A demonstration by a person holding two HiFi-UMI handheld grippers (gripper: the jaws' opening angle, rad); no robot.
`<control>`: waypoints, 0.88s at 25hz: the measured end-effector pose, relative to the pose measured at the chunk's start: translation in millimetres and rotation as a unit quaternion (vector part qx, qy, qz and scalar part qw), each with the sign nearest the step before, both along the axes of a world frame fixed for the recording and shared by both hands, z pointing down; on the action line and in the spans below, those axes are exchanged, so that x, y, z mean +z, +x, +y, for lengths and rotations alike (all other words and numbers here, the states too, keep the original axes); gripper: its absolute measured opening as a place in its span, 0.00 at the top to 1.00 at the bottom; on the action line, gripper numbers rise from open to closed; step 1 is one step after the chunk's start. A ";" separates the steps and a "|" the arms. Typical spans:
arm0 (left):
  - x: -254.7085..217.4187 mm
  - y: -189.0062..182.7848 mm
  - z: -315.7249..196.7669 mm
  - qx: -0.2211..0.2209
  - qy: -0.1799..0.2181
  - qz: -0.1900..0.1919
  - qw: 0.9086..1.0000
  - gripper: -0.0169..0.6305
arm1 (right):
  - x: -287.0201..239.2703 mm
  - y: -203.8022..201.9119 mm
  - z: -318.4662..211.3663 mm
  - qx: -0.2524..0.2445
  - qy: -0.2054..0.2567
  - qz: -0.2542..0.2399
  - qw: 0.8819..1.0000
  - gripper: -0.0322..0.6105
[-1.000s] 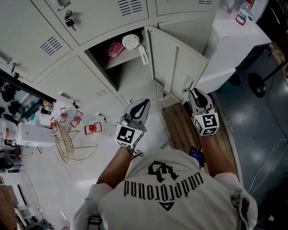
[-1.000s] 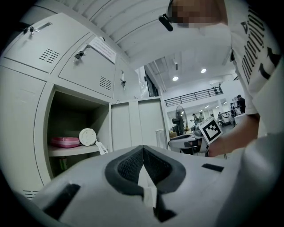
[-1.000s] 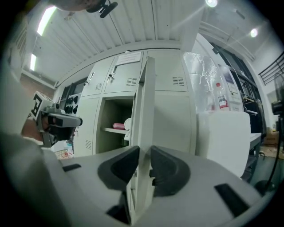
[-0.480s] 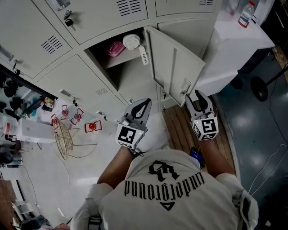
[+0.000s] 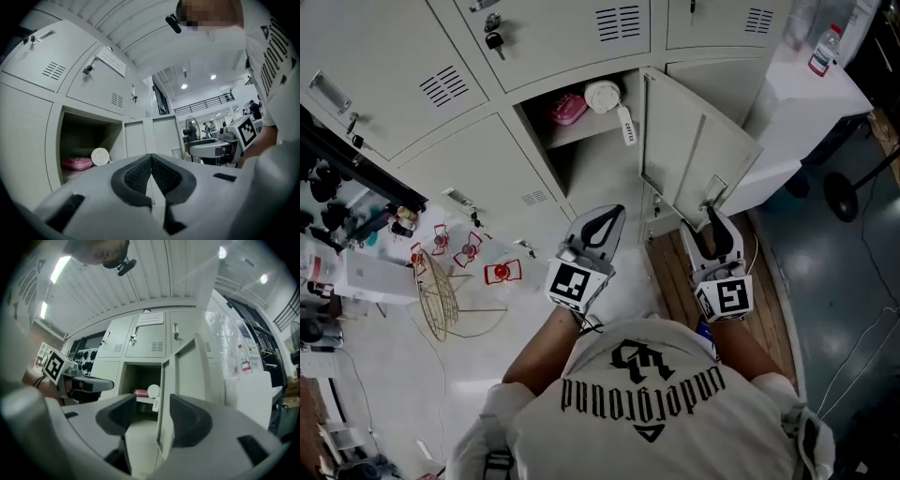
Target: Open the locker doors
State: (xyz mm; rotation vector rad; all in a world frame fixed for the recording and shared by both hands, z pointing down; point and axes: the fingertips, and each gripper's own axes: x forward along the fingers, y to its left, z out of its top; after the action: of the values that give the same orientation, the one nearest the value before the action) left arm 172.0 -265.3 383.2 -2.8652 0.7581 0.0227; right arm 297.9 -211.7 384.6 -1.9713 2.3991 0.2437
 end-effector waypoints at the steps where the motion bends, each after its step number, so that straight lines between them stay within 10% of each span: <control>1: -7.7 -7.5 -2.8 0.000 0.001 0.003 1.000 0.96 | -5.7 -12.9 -4.2 -0.006 0.003 -0.002 1.000 0.59; 22: -180.9 -146.3 -69.4 0.000 0.132 0.015 0.991 0.96 | -225.9 -204.9 -135.9 -0.100 0.132 0.066 0.984 0.65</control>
State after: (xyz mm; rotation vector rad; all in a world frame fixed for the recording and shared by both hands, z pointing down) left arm 25.7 -334.7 202.3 -2.6198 0.7016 0.1542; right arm 92.9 -347.6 158.8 -1.6370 2.4648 0.6658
